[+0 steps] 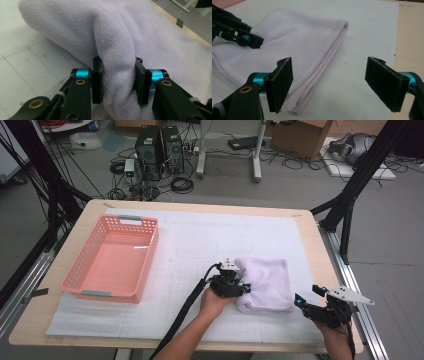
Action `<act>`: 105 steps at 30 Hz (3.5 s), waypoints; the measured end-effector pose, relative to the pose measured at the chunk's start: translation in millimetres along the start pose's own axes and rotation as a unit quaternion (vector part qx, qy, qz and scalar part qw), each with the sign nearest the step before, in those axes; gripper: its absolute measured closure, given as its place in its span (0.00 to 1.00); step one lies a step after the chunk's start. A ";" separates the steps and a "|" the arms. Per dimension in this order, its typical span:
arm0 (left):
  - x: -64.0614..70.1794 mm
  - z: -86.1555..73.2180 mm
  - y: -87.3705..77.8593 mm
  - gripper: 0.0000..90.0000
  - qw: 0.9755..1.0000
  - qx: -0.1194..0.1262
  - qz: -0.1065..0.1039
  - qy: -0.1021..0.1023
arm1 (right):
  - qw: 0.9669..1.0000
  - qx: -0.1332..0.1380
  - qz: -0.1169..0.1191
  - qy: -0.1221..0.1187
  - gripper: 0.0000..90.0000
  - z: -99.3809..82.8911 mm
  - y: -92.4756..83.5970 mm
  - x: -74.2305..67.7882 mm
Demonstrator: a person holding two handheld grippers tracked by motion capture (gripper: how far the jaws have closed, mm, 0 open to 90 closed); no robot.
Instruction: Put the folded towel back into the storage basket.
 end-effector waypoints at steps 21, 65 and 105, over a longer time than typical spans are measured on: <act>15.9 32.9 -65.1 0.81 0.986 0.081 -0.073 0.126 | 1.000 0.007 0.003 0.003 0.24 2.6 -0.1 -0.4; -30.7 87.1 -253.8 0.82 0.960 0.181 -0.103 0.190 | 1.000 0.013 0.009 0.003 0.24 11.6 7.6 -7.5; -222.0 7.6 -363.8 0.76 0.991 0.091 0.094 -0.017 | 1.000 -0.005 0.002 -0.007 0.24 10.1 16.0 -15.8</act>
Point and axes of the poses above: each handheld gripper's, and its own axes: y roughly forward along the jaws, z roughly out of its top, x roughly to its right, the point moved 9 cm from there along y, roughly forward along the jaws, and after that the axes turned 3 degrees about -y, right-handed, at the moved point
